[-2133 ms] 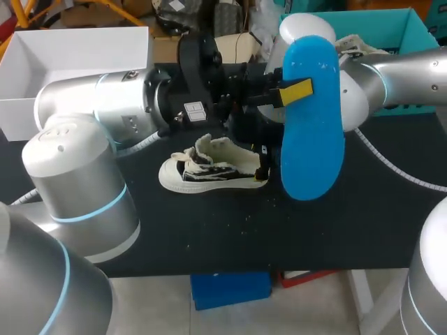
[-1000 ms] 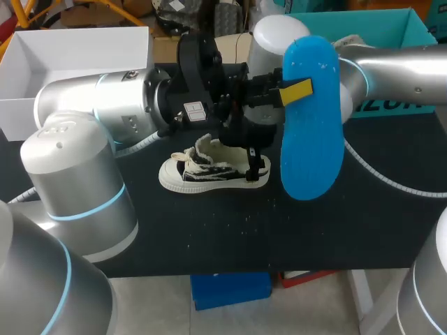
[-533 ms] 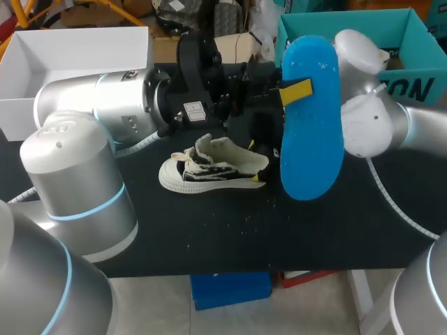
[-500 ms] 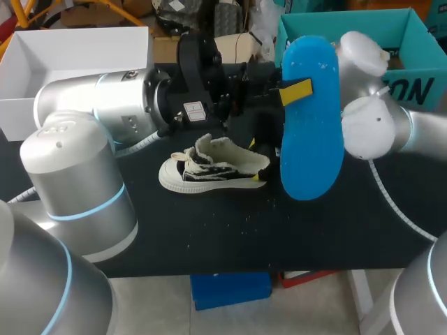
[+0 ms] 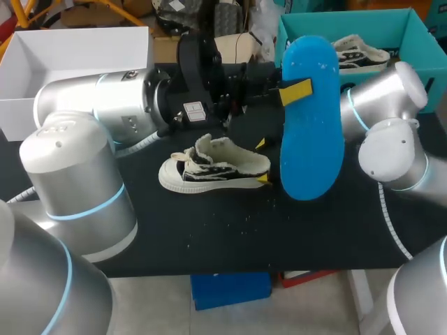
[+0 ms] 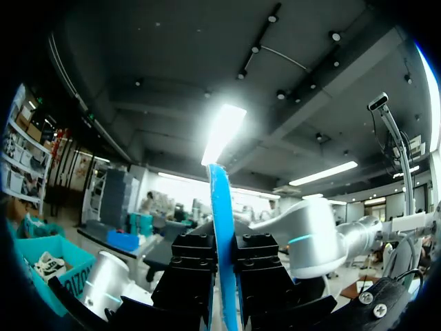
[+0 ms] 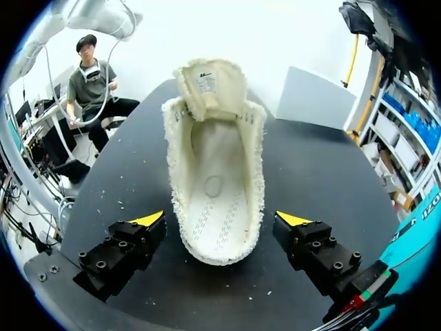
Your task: Take the shoe out of the shoebox, open the shoe tongue, remove and reinsert the insole, then place the shoe into the shoebox
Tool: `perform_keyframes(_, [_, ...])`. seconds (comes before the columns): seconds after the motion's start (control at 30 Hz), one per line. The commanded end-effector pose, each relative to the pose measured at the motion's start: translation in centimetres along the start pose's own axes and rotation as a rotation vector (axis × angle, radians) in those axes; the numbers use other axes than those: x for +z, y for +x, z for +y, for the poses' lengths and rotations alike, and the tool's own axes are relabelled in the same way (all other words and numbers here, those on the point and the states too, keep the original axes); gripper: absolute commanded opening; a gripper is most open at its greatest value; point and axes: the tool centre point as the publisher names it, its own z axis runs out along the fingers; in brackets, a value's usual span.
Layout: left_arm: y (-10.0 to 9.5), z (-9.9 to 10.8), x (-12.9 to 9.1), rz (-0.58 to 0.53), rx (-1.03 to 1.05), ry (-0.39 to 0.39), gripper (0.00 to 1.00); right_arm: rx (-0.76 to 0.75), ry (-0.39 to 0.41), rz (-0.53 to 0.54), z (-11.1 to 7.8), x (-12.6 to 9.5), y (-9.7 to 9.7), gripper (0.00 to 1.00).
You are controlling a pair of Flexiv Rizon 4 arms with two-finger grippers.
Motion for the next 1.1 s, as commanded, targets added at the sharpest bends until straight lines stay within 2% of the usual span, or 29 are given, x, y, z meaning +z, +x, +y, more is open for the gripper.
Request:
perform_keyframes(0.03, [0.0, 0.1, 0.3, -0.006, 0.002, 0.003, 0.00, 0.009, -0.129, 0.014, -0.9, 0.4, 0.1, 1.00])
perform_keyframes(0.5, [0.0, 0.1, 0.3, -0.006, 0.002, 0.003, 0.00, 0.034, -0.148, 0.017, -2.0, 0.7, 0.1, 1.00])
perform_keyframes(0.63, [0.0, 0.1, 0.3, -0.006, 0.002, 0.003, 0.00, 0.035, -0.113, 0.005, -2.0, 0.1, -0.1, 1.00])
perform_keyframes(0.7, [0.0, 0.1, 0.3, -0.006, 0.002, 0.003, 0.00, 0.034, -0.055, -0.013, -1.7, -0.5, -0.3, 1.00])
perform_keyframes(0.8, [0.0, 0.1, 0.3, -0.006, 0.002, 0.003, 0.00, 0.003, 0.104, -0.018, -0.9, -1.3, -0.5, 1.00])
perform_keyframes(0.87, [0.0, 0.1, 0.3, -0.006, 0.002, 0.003, 0.00, -0.003, 0.152, -0.032, -0.4, -1.8, -0.8, 1.00])
perform_keyframes(1.1, [0.0, 0.1, 0.3, -0.006, 0.002, 0.003, 0.00, -0.065, 0.412, -0.030, 1.6, -2.4, -1.6, 1.00])
